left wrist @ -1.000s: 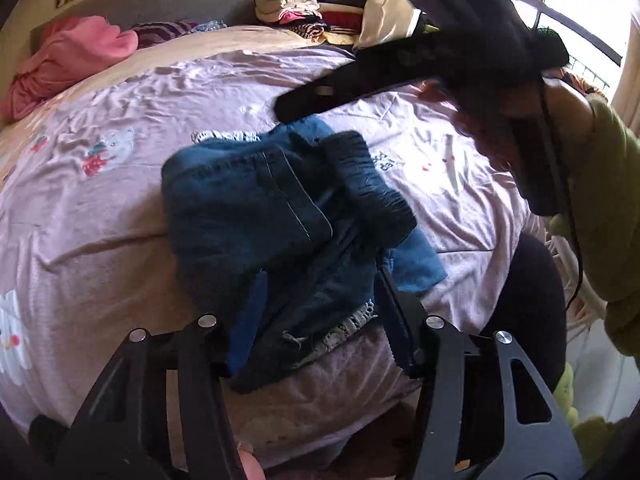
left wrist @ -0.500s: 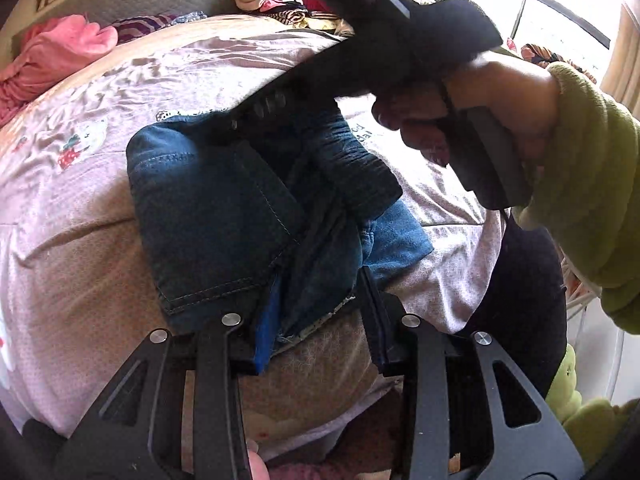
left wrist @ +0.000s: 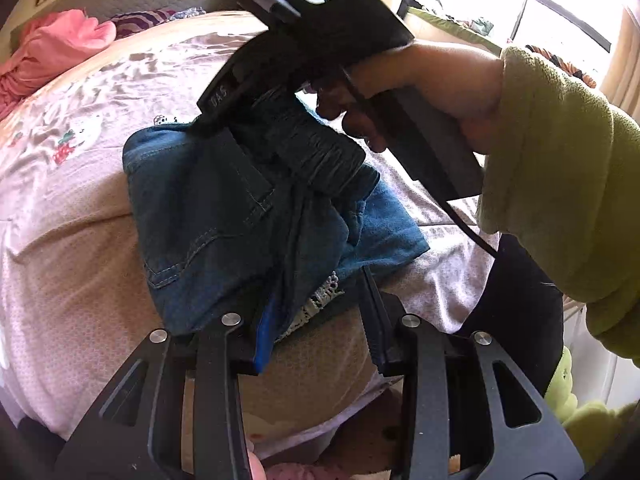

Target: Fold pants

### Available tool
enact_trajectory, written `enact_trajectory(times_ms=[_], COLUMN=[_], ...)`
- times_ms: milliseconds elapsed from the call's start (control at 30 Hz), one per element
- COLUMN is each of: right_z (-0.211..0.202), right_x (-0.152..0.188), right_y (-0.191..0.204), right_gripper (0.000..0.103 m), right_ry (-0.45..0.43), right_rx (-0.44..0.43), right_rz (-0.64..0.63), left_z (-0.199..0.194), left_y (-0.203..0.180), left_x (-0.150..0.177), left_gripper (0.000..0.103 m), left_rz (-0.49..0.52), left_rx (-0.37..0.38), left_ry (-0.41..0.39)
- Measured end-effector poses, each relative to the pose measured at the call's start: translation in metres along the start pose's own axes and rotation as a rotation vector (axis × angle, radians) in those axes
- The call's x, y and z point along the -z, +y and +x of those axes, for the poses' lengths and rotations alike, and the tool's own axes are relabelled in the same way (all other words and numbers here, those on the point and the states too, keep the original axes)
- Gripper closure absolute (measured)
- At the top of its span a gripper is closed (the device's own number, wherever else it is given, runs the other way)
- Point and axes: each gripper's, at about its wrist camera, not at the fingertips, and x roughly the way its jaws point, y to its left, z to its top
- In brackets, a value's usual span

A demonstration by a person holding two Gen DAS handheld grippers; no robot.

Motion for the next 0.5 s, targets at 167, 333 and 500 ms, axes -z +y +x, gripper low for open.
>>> enact_trajectory(times_ms=[167,333,500], right_z=[-0.013,-0.029,-0.042], right_x=[-0.002,-0.002,0.000], right_y=[0.004,0.003,-0.003], right_gripper=[0.096,0.088,0.074], right_ry=[-0.028,-0.048,-0.072], right_rx=[0.002,-0.009,0.010], right_rz=[-0.007,-0.002,0.030], left_z=[0.001,0.000,-0.001], left_y=[0.001,0.004,0.005], left_x=[0.001,0.001,0.001], left_gripper=[0.074,0.074,0.074], left_rz=[-0.005,-0.012,-0.022], left_rx=[0.004,0.011,0.017], left_ry=[0.004,0.007,0.007])
